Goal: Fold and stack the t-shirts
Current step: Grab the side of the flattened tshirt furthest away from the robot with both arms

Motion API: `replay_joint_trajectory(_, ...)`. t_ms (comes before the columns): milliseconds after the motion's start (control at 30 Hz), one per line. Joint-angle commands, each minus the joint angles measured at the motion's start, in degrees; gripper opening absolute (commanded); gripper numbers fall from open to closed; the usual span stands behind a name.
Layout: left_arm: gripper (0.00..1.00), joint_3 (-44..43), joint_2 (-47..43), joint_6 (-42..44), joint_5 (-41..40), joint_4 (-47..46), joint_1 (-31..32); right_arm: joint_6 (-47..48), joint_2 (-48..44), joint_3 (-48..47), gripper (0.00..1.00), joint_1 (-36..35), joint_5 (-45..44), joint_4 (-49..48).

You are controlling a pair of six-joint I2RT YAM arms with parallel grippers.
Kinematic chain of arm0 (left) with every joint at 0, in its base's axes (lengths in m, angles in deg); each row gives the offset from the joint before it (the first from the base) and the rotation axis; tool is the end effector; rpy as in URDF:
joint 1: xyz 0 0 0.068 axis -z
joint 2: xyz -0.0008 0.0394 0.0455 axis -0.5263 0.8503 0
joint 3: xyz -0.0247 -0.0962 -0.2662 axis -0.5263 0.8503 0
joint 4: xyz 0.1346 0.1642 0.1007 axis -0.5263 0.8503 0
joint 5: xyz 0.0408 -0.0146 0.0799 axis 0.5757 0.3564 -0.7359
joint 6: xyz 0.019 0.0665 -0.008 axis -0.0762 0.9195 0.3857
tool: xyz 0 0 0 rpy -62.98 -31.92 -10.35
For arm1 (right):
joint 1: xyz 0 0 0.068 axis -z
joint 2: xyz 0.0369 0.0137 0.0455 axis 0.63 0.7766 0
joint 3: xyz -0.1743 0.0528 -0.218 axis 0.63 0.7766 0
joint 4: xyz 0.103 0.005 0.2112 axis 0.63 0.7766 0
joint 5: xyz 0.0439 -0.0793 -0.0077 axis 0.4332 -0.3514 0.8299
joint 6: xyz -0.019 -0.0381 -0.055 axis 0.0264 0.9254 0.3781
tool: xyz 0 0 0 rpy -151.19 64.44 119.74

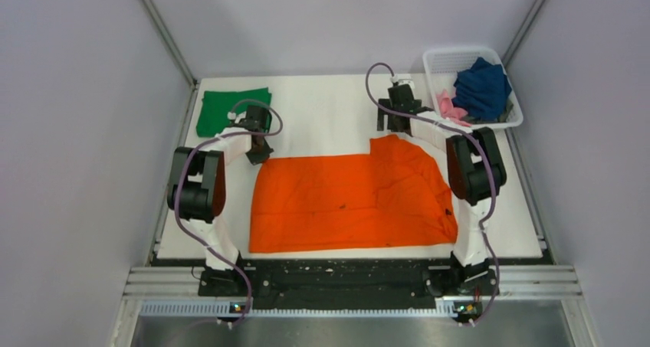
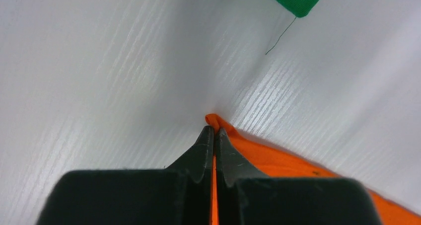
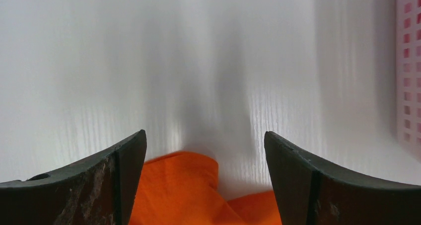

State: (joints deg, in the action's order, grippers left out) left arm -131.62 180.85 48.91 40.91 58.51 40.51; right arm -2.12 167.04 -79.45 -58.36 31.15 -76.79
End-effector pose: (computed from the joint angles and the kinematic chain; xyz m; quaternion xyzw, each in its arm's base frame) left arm 0.3552 -0.0404 0.1754 -0.2784 0.9284 0.0253 0.2449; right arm 0.4214 0.1309 0.2056 0.0233 0.9150 -0.0101 0.4026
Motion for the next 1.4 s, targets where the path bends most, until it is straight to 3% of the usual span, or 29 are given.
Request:
replay_joint_trajectory(0,0.00,0.92,0.85,0.04,4.14,1.02,0.12,4.07,4.72,-5.66,0.84,0.17,2.26,1.78)
replay_joint_trajectory(133,0.00,1.33,-0.75,0.63,3.94,0.77,0.12,6.08,8.15,-9.46,0.69,0.15,3.02,6.26)
replay_joint_trajectory(367,0.00,2.04,-2.70,1.17,4.94,-0.18,0.17,4.38,5.95,-4.85,0.53,-0.07,5.76,7.45)
replay_joint_trajectory(567,0.00,3.00,-3.91,1.14,4.85,-0.50,0.21,2.88,2.60,-2.59,0.52,-0.21,4.30,9.67)
replay_joint_trajectory(667,0.00,3.33,-4.30,1.15,4.92,-0.87,0.21,2.47,1.78,-1.79,0.45,-0.25,3.43,10.37)
replay_joint_trajectory(700,0.00,3.28,-4.20,1.13,4.96,-0.99,0.21,2.38,1.59,-1.46,0.41,-0.22,3.62,10.34)
replay_joint_trajectory(833,0.00,2.89,-4.04,1.09,5.55,-1.13,0.30,2.58,1.50,-1.17,0.04,-0.24,5.33,8.60)
replay_joint_trajectory(867,0.00,2.80,-4.17,1.25,5.59,-1.10,0.30,2.94,1.28,-1.43,0.00,-0.35,5.74,8.17)
replay_joint_trajectory(1100,0.00,4.57,-10.08,1.37,4.81,-0.99,1.18,6.70,-11.63,4.03,0.00,-2.90,3.99,4.33)
replay_joint_trajectory(1367,0.00,12.92,-21.24,1.30,4.38,-3.99,2.81,3.62,-30.11,22.08,0.00,-4.65,3.60,2.80)
